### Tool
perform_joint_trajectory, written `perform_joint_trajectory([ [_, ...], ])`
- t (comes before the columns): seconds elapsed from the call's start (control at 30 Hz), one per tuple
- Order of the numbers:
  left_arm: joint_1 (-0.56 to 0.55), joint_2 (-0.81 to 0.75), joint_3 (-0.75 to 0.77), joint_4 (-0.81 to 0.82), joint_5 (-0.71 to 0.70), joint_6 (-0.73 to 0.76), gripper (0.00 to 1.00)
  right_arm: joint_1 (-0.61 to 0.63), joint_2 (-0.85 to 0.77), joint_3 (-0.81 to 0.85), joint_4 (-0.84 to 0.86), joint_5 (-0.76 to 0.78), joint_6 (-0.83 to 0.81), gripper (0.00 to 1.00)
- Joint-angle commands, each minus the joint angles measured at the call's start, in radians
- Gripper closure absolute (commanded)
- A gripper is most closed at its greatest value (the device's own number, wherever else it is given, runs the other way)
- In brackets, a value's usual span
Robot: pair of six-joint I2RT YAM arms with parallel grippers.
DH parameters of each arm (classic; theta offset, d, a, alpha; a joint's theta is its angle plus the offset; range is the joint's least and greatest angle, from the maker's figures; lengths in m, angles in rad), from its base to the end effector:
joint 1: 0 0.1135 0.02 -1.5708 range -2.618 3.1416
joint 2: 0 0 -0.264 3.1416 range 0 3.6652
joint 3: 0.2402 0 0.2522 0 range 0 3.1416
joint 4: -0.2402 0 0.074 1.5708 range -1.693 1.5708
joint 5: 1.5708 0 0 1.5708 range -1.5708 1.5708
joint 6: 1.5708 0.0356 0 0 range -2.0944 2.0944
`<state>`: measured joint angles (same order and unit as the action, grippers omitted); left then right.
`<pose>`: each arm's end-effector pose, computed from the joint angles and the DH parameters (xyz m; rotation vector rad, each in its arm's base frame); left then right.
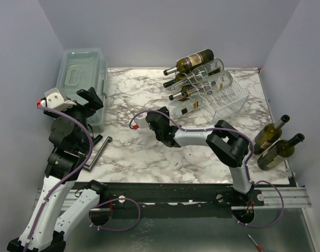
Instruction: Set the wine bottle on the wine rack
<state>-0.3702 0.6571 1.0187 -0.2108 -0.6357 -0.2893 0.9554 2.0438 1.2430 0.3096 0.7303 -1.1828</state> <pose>0.1198 -0.0238 0.4330 -0.4632 1.3742 -0.0886 0.2748 0.3476 0.1670 -1.5241 1.3554 -0.8903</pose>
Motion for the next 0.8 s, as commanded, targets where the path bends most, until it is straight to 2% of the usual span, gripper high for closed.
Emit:
perform_joint_trajectory([
  [0.0,-0.01,-0.011,-0.006,0.005,0.007,-0.004,0.01,-0.025,-0.077,0.009,0.043,0.096,-0.086,0.99],
  [0.43,-0.017,-0.012,-0.005,0.005,0.009,-0.004,0.01,-0.039,-0.119,-0.037,0.006,0.124,-0.045,1.0],
  [0.77,-0.024,-0.013,-0.006,0.005,0.007,-0.004,0.01,-0.097,-0.045,-0.061,0.225,0.197,-0.138,0.99],
])
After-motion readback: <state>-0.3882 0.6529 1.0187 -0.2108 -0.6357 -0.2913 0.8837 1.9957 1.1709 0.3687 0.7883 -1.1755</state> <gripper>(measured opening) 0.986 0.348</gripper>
